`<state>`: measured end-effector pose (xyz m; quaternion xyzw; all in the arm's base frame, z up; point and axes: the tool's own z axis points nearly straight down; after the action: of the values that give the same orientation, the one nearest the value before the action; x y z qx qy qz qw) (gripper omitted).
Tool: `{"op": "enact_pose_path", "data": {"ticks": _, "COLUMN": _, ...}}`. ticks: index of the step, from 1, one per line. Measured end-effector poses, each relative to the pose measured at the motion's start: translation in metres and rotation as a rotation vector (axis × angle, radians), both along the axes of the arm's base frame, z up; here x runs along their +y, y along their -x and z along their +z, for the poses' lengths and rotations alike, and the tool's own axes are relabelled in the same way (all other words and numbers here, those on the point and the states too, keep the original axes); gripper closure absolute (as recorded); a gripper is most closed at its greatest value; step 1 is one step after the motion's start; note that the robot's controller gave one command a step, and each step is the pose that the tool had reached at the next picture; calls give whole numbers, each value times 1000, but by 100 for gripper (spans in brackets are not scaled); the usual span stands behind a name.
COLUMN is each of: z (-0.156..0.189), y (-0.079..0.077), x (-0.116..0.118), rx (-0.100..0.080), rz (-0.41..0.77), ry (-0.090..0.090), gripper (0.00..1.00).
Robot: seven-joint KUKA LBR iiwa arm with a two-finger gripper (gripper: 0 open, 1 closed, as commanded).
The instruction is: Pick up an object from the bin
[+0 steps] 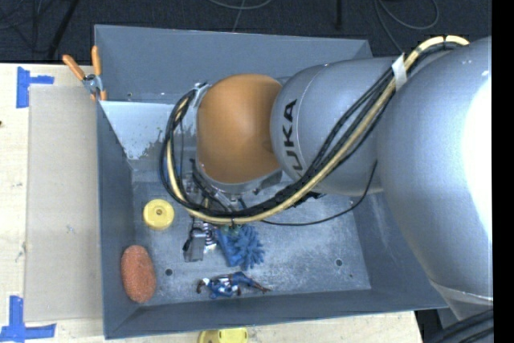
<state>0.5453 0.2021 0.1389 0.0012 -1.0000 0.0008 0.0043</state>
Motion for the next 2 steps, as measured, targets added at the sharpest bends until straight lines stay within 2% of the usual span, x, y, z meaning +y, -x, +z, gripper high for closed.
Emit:
{"op": "enact_pose_path", "data": {"ticks": 1, "z": 5, "y": -2, "x": -1, "rx": -8, "rz": -5, "ry": -2, "gripper": 0}}
{"op": "enact_pose_path", "data": {"ticks": 2, "z": -10, "y": 7, "x": -55, "rx": -8, "rz": -13, "ry": -2, "gripper": 0}}
